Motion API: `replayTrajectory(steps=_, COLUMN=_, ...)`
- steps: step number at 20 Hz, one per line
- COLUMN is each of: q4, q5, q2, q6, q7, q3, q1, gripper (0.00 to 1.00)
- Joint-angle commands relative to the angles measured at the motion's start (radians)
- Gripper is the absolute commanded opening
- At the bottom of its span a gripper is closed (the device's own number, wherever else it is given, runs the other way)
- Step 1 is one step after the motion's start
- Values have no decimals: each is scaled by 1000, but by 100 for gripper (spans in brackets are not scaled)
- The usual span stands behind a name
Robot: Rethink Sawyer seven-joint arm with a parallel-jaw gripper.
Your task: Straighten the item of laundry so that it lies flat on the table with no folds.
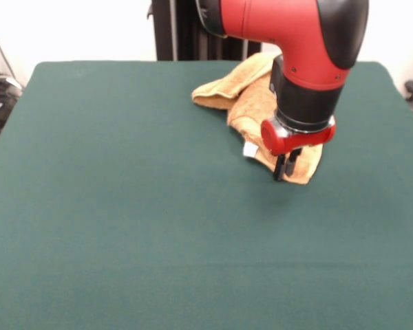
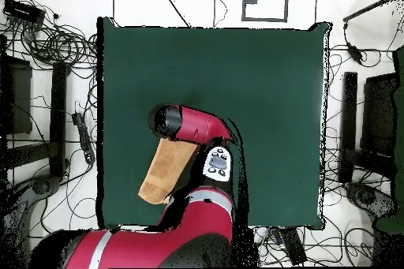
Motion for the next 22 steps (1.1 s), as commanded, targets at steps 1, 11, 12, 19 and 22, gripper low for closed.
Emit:
replayTrajectory(steps=1, q4=-31, q5=79, q2=171, q6=-26, q7=314, q3=129, q1=35, gripper=0)
replayTrajectory(steps=11, q4=-104, q5=98, q2=197, q6=13, q7=341, q3=101, q1=51, gripper=0)
replayTrajectory(steps=12, q4=-108, q5=101, q2=197, q6=15, q7=346, q3=98, q1=52, gripper=0)
replayTrajectory(steps=19, q4=-154, q5=119, q2=213, q6=47, q7=373, q3=64, q1=70, gripper=0)
replayTrajectory(steps=22, q4=-162, q5=133, q2=218, q6=50, q7=381, q3=54, q1=75, gripper=0)
